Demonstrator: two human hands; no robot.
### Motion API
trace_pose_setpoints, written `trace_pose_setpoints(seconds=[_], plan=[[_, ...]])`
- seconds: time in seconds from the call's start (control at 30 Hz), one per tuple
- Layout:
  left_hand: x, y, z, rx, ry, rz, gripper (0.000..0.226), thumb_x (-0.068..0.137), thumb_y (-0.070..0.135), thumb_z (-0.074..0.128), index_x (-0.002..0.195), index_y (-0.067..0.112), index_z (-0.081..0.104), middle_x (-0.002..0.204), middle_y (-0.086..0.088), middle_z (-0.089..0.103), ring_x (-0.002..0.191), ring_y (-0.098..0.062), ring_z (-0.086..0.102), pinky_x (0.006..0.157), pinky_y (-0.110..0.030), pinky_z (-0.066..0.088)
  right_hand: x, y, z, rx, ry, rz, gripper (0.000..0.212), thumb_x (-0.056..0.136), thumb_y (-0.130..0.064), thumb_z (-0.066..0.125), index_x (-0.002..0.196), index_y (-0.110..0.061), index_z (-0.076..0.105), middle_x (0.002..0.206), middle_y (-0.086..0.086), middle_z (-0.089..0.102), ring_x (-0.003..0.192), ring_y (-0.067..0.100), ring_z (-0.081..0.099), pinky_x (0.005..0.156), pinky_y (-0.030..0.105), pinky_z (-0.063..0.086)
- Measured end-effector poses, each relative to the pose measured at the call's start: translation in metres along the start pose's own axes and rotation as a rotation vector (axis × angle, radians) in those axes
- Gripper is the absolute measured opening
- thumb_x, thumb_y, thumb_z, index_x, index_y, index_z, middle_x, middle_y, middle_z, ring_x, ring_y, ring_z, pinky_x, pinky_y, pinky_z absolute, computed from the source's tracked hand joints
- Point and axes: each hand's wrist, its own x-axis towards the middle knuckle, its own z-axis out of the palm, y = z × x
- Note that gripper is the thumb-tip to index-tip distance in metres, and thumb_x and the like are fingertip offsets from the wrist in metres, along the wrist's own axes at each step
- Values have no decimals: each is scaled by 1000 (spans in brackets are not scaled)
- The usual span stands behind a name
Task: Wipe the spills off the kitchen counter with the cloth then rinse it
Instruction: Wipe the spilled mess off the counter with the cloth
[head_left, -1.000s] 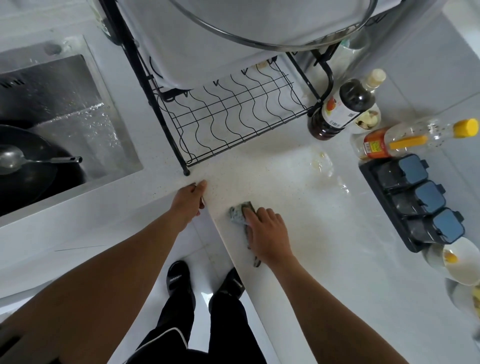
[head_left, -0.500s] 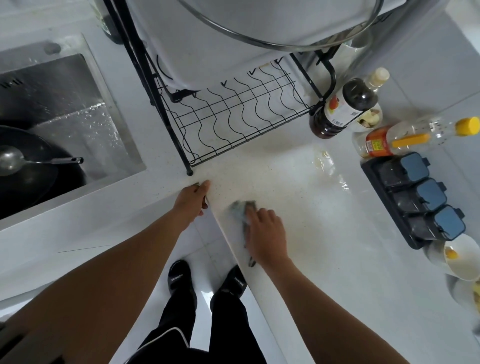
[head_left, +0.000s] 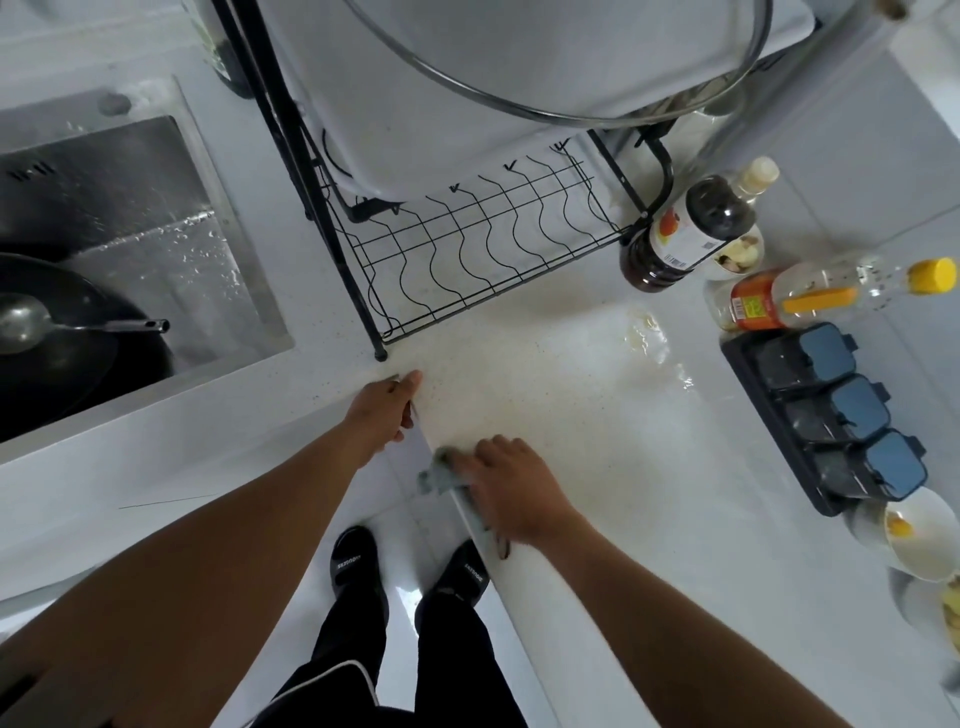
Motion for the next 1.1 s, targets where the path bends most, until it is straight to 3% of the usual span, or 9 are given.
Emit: trace_pose_setpoints(seconds=[0.1, 0.27, 0.37, 0.57, 0.7, 0.83, 0.97, 1.0, 1.1], plan=[[1, -1, 1, -13, -4, -28, 57, 96, 66, 45, 80, 13, 58, 77, -4, 66, 65, -21, 56, 58, -28, 36, -11, 76, -24, 58, 10, 336, 44, 87, -33, 45, 128, -35, 59, 91, 2, 64, 86, 27, 59, 76, 36, 48], [1, -2, 5, -67, 6, -56, 55, 96, 65, 46, 80, 14, 58, 79, -6, 65, 67, -22, 55, 60, -29, 35, -55, 199, -57, 89, 197, 1043, 38, 87, -15, 41, 123, -15, 54, 104, 20, 64, 95, 42, 60, 78, 47, 50], [0, -2, 7, -82, 24, -78, 55, 96, 65, 46, 82, 14, 59, 80, -6, 66, 68, -22, 56, 61, -28, 36, -59, 237, -69, 62, 188, 1185, 39, 87, -16, 43, 126, -14, 48, 108, 25, 63, 99, 46, 60, 84, 52, 48], [-2, -2, 13, -116, 71, -113, 54, 96, 66, 47, 82, 15, 59, 80, -5, 65, 67, -22, 54, 62, -29, 36, 4, 261, -79, 32, 132, 1121, 32, 92, -23, 37, 122, -15, 43, 115, 25, 60, 105, 47, 59, 84, 52, 46], [-1, -2, 14, -120, 97, -129, 54, 95, 67, 48, 83, 15, 60, 78, -5, 64, 66, -21, 54, 61, -29, 36, 17, 249, -70, 75, 229, 1106, 36, 95, -23, 35, 128, -13, 43, 117, 25, 57, 102, 47, 57, 84, 52, 48], [-1, -2, 12, -119, 79, -131, 54, 94, 67, 49, 83, 16, 61, 78, -4, 65, 64, -20, 53, 62, -29, 37, 7, 225, -53, -54, 244, 717, 41, 95, -21, 47, 135, -15, 49, 109, 22, 59, 92, 43, 56, 82, 48, 47], [-1, -3, 7, -99, 50, -123, 55, 93, 69, 48, 78, 17, 60, 76, -2, 66, 64, -20, 54, 62, -30, 37, 23, 222, -55, 28, 288, 1014, 39, 92, -22, 42, 129, -12, 50, 110, 23, 60, 96, 44, 57, 84, 49, 43], [-1, -3, 7, -98, 41, -120, 56, 93, 70, 48, 77, 17, 60, 76, -2, 67, 64, -20, 54, 61, -29, 36, 28, 215, -53, -3, 288, 975, 40, 92, -20, 44, 129, -10, 51, 110, 23, 60, 97, 43, 56, 84, 49, 42], [0, -4, 6, -93, 31, -121, 57, 93, 70, 48, 76, 18, 60, 76, -3, 67, 65, -20, 54, 61, -29, 36, 35, 205, -47, -105, 232, 592, 45, 91, -20, 53, 136, -14, 53, 103, 20, 60, 95, 42, 56, 83, 46, 40]])
